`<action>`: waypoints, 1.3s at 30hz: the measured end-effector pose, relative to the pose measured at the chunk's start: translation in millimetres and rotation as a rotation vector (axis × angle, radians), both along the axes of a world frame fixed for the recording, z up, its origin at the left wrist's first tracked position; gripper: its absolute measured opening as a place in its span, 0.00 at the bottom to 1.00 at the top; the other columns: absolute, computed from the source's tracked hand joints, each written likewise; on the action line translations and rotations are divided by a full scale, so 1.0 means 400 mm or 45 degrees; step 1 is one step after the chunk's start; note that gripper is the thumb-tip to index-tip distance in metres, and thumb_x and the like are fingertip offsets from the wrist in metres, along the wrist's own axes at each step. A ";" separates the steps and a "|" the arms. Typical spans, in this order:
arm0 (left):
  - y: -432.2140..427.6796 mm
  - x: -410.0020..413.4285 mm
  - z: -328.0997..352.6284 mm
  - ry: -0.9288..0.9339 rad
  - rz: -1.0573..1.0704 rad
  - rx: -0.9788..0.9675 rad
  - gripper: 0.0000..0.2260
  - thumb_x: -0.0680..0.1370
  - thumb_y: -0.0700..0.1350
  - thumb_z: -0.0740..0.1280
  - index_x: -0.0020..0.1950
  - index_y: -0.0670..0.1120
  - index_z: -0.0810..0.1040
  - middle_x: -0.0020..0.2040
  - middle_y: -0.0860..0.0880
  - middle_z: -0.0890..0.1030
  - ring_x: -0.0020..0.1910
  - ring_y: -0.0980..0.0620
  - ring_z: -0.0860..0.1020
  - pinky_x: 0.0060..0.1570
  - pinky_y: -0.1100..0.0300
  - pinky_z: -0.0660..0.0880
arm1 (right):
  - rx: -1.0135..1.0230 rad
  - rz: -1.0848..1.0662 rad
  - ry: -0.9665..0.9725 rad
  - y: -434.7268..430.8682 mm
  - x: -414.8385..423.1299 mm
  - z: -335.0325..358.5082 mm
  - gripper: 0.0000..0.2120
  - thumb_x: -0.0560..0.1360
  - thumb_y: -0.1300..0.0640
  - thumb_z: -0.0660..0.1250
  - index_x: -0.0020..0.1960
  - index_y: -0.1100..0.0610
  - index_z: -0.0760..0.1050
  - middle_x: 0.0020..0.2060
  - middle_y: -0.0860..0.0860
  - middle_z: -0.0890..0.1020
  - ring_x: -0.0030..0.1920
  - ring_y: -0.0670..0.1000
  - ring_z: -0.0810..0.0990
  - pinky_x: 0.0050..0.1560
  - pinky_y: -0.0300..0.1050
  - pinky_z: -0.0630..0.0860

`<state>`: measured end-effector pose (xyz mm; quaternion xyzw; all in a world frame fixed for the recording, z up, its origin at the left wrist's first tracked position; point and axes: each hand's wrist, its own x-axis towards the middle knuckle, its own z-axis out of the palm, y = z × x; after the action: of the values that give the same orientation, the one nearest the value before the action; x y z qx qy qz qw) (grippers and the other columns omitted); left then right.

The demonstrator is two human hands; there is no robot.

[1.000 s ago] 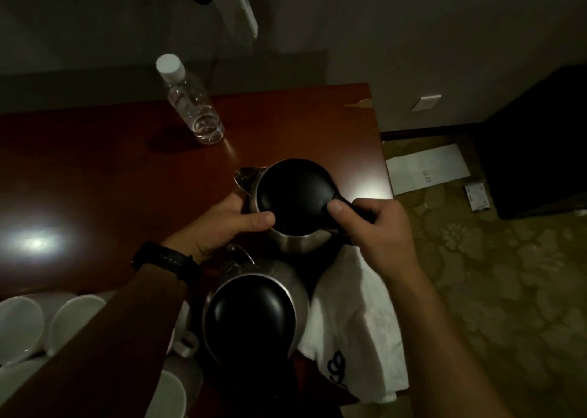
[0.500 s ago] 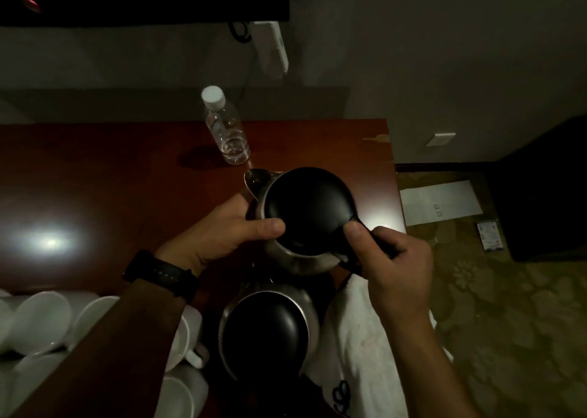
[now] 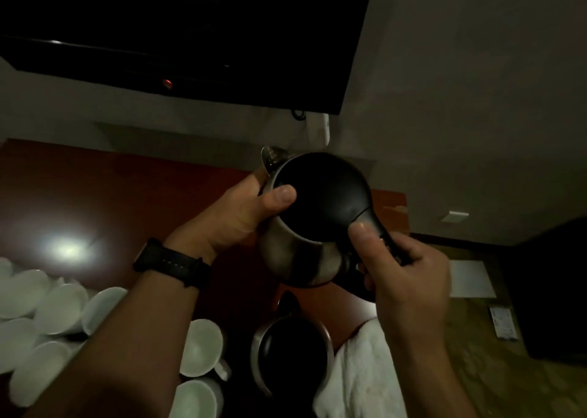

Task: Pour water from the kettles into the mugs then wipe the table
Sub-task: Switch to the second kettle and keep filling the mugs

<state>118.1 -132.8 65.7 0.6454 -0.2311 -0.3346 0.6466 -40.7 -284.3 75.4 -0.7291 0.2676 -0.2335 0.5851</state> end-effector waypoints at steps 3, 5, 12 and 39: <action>0.037 -0.005 0.049 -0.026 0.030 -0.027 0.38 0.65 0.71 0.76 0.69 0.53 0.75 0.65 0.49 0.83 0.66 0.47 0.81 0.59 0.56 0.79 | -0.024 0.061 -0.011 0.022 0.013 0.046 0.40 0.60 0.23 0.70 0.30 0.63 0.72 0.24 0.59 0.72 0.25 0.60 0.70 0.25 0.51 0.65; 0.068 -0.008 0.077 -0.036 0.063 -0.034 0.40 0.64 0.72 0.75 0.70 0.52 0.74 0.65 0.50 0.83 0.65 0.49 0.81 0.57 0.58 0.79 | -0.029 0.086 -0.035 0.044 0.021 0.076 0.39 0.60 0.23 0.71 0.32 0.62 0.74 0.25 0.59 0.73 0.26 0.62 0.72 0.24 0.53 0.66; 0.178 0.000 0.148 -0.113 0.082 -0.044 0.40 0.66 0.74 0.72 0.68 0.49 0.75 0.61 0.53 0.85 0.62 0.52 0.82 0.55 0.62 0.79 | 0.025 0.108 -0.049 0.154 0.050 0.151 0.40 0.58 0.23 0.72 0.32 0.64 0.77 0.26 0.62 0.77 0.29 0.66 0.77 0.27 0.62 0.75; 0.519 -0.016 0.130 0.094 -0.160 -0.159 0.40 0.64 0.69 0.78 0.67 0.47 0.76 0.58 0.48 0.86 0.58 0.48 0.84 0.52 0.57 0.81 | 0.092 -0.379 -0.073 0.663 -0.075 0.166 0.27 0.58 0.28 0.68 0.32 0.54 0.79 0.21 0.50 0.75 0.20 0.42 0.69 0.22 0.33 0.67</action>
<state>111.9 74.8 117.8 0.5753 -0.2675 -0.3830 0.6714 -70.7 -19.2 141.7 -0.6529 0.3640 -0.3286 0.5773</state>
